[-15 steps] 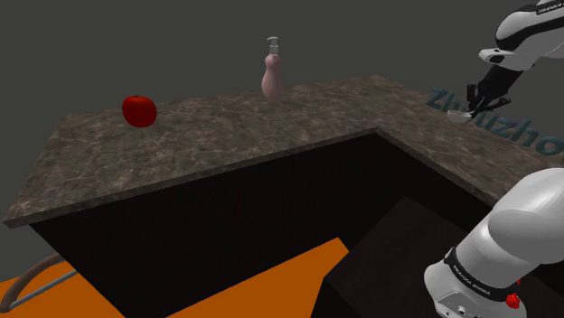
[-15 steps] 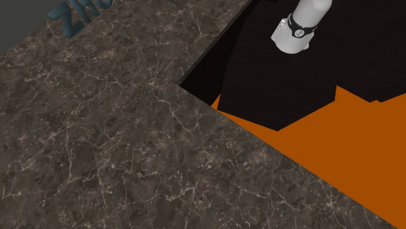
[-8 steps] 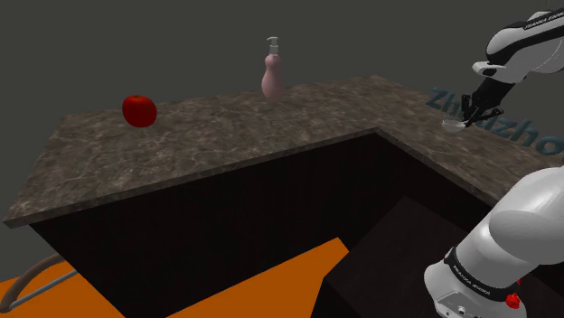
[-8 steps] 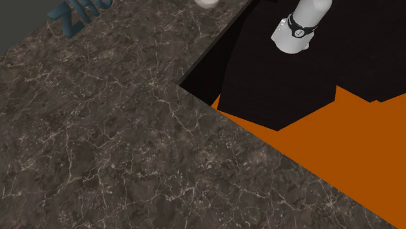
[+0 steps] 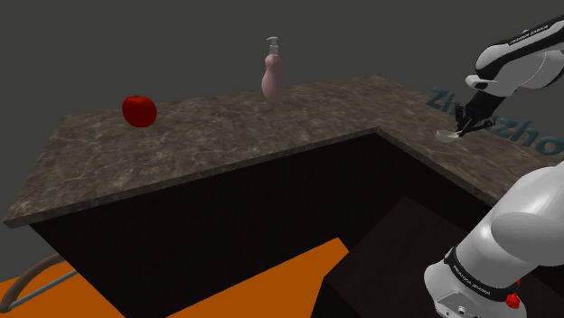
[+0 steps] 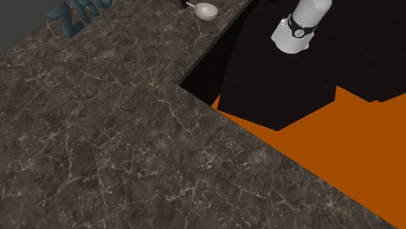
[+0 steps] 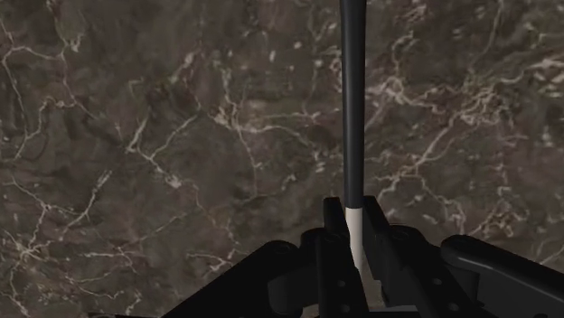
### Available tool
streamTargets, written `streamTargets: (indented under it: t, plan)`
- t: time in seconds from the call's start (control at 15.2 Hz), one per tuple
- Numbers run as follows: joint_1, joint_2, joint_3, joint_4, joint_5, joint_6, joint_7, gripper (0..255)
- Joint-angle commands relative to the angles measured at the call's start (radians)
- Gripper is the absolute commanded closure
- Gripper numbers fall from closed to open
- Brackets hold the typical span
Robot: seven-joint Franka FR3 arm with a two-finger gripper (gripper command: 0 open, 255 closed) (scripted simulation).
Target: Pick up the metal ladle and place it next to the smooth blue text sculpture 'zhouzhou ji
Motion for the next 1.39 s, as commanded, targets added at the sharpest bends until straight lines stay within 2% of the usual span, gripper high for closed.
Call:
streamTargets:
  t: [0.0, 0.4, 0.92, 0.99, 1.32]
  plan:
    - [0.011, 0.021, -0.017, -0.015, 0.018, 0.03, -0.016, 255]
    - [0.062, 0.111, -0.081, -0.053, 0.117, 0.122, -0.096, 255]
    - [0.061, 0.112, -0.08, -0.053, 0.118, 0.121, -0.096, 255]
    - [0.061, 0.112, -0.08, -0.053, 0.118, 0.121, -0.096, 0]
    - [0.061, 0.112, -0.08, -0.053, 0.118, 0.121, -0.096, 0]
